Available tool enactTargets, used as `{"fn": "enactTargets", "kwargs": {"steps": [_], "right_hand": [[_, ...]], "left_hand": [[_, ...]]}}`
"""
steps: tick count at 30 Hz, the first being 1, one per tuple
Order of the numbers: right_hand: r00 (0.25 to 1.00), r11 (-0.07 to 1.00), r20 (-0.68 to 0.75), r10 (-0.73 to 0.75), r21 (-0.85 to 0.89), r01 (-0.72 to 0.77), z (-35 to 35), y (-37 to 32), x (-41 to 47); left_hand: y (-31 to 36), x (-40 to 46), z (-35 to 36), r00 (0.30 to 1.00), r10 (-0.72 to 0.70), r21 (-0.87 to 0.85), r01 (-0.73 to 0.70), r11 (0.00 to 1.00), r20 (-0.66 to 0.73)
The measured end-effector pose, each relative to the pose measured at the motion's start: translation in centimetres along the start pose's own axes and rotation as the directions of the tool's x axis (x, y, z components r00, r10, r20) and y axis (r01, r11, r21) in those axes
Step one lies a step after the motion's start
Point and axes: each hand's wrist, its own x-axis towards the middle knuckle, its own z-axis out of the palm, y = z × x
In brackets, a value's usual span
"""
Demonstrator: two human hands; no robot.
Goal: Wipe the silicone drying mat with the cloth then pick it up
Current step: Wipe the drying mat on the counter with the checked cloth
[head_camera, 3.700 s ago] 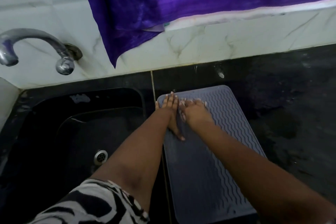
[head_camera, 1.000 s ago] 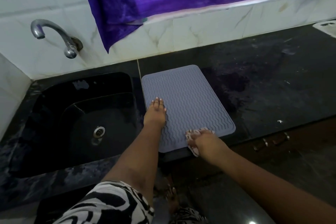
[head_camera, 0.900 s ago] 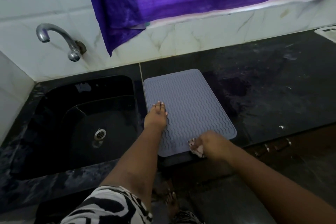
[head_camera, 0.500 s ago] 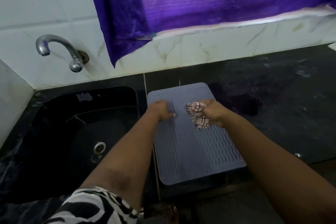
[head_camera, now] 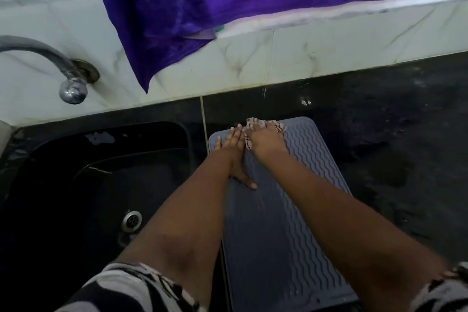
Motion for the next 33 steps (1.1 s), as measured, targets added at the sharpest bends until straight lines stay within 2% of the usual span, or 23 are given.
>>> {"fn": "enactTargets", "kwargs": {"steps": [2,4,6,9,11,13,15,19,23,26,28,30,31,33], "right_hand": [[0.993,1.000,0.117,-0.005,-0.006,0.006,-0.9,0.3,-1.6],[0.948,0.998,0.318,0.027,-0.059,-0.009,-2.0,0.2,-4.3],[0.917,0.995,0.397,0.023,-0.096,0.017,-1.2,-0.1,-8.5],[0.880,0.995,0.474,0.034,0.062,-0.072,-3.5,0.3,-11.6],[0.893,0.996,0.448,-0.036,0.089,-0.005,-7.0,0.8,-11.1],[0.954,0.995,0.291,-0.065,0.089,0.041,-9.7,1.3,-8.5],[0.985,0.993,0.158,-0.068,0.105,0.051,-9.8,1.0,-5.0],[0.963,0.996,0.254,0.084,-0.019,-0.082,-5.4,-2.1,-2.3],[0.977,0.999,0.213,0.029,-0.034,-0.023,-1.3,-1.1,-6.2],[0.942,0.995,0.336,0.011,-0.098,0.024,1.5,-0.3,-12.5],[0.880,0.990,0.469,0.071,-0.140,-0.005,1.9,-0.6,-15.8],[0.842,0.998,0.538,0.048,-0.003,-0.055,-0.6,0.0,-16.1],[0.854,0.994,0.520,-0.010,0.095,-0.045,-2.8,0.3,-15.8],[0.952,0.977,0.294,-0.088,0.213,0.025,-6.1,0.9,-13.5]], "left_hand": [[0.0,0.2,-0.1,1.000,-0.010,-0.009,0.010,1.000,0.001],[0.2,0.3,-0.3,1.000,-0.020,-0.005,0.020,1.000,0.006],[0.3,0.2,-0.3,1.000,-0.022,0.001,0.022,1.000,0.003],[0.3,0.1,-0.4,1.000,-0.027,0.011,0.027,1.000,-0.007],[0.5,-0.2,-0.6,0.999,-0.036,0.024,0.036,0.999,0.000],[0.7,-0.3,-0.8,0.998,-0.056,0.055,0.055,0.997,0.014],[0.7,0.1,-1.4,0.997,-0.057,0.099,0.051,0.994,0.051],[0.6,1.1,-2.1,0.985,-0.071,0.209,0.037,0.977,0.156],[0.7,1.1,-1.5,0.990,-0.100,0.196,0.079,0.977,0.097],[0.8,0.7,-1.6,0.990,-0.087,0.193,0.065,0.979,0.107],[0.8,0.6,-1.6,0.991,-0.086,0.181,0.066,0.981,0.105],[0.8,0.3,-1.4,0.995,-0.071,0.163,0.057,0.985,0.077],[0.8,0.1,-1.4,0.996,-0.065,0.152,0.055,0.987,0.060],[0.8,-0.2,-1.3,0.997,-0.071,0.145,0.065,0.987,0.037]]}}
